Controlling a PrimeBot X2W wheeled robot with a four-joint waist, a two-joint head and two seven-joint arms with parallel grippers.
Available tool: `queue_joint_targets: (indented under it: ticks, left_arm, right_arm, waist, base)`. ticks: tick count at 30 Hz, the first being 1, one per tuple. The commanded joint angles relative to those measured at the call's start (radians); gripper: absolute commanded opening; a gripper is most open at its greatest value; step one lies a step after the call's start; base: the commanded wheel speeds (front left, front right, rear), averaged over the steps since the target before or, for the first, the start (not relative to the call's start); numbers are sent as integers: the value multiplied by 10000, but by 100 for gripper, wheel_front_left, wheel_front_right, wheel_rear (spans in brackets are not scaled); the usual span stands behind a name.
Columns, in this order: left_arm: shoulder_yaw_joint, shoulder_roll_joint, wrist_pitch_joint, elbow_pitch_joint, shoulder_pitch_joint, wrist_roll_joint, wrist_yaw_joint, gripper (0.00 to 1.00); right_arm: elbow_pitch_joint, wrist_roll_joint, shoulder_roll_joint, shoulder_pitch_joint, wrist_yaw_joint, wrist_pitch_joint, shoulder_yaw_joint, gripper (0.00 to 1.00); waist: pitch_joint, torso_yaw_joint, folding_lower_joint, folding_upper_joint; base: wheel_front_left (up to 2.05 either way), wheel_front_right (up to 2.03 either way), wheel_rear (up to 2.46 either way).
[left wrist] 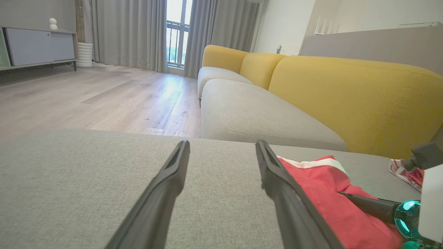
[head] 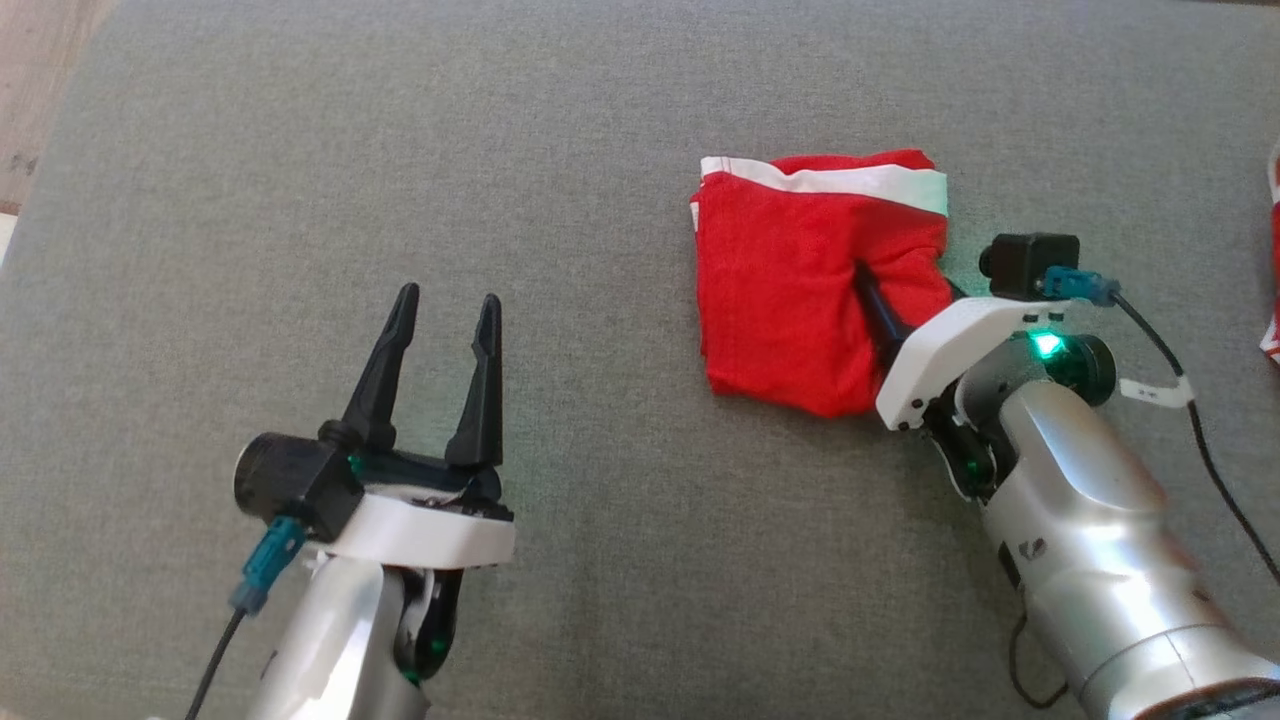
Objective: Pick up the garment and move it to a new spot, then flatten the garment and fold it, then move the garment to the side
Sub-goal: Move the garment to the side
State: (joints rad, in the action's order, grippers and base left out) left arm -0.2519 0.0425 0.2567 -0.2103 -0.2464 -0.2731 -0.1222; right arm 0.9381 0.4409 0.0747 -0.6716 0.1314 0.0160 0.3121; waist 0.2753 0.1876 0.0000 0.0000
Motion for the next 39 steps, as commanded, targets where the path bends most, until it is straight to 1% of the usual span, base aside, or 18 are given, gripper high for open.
queue_joint_targets:
  ticks: [1,7,13,14,18,23,26,29,35,39]
  left_arm:
    - [431,77,51,312,-335,-27,71,100]
    - [595,77,51,319,-243,91,64,100]
    - [695,77,51,358,-165,138,42,100]
    - [695,77,51,358,-165,138,42,100]
    - [801,77,51,396,-213,228,14,100]
    - [999,77,51,495,-162,230,-1,100]
    - [1021,77,51,552,-171,222,-10,100]
    - [947,77,51,558,-268,210,-21,100]
    - [778,77,51,576,-604,154,-39,100]
    - [637,77,51,477,-811,86,-52,100]
  right_arm:
    - [216,114,-245,195,-7,-25,416,0]
    - [608,-379,-245,-140,-7,-783,605,0]
    - [1080,-1943,-184,-491,-7,-1565,563,0]
    - [1080,-1943,-184,-491,-7,-1565,563,0]
    - [1111,-2863,261,-649,-7,-1798,515,0]
    - [700,-3664,1175,-866,-7,-1758,735,0]
    - [330,-3861,1957,-1053,-7,-1535,965,0]
    - [-109,-3905,2890,-1291,-7,-1281,1193,0]
    - [-795,-3724,4861,-1605,-7,-751,1315,0]
    - [-961,-3460,6020,-1486,-7,-535,979,0]
  waist:
    - [-25,-37,0,0]
    - [-278,-359,0,0]
    - [-629,-932,0,0]
    - [-629,-932,0,0]
    - [-818,-1343,0,0]
    - [-897,-1896,0,0]
    - [-767,-2168,0,0]
    - [-501,-2329,0,0]
    - [236,-2330,0,0]
    - [581,-2144,0,0]
  base:
    - [0,0,0]
    - [0,0,0]
    - [0,0,0]
    - [0,0,0]
    - [0,0,0]
    - [0,0,0]
    - [0,0,0]
    - [0,0,0]
    - [0,0,0]
    - [0,0,0]
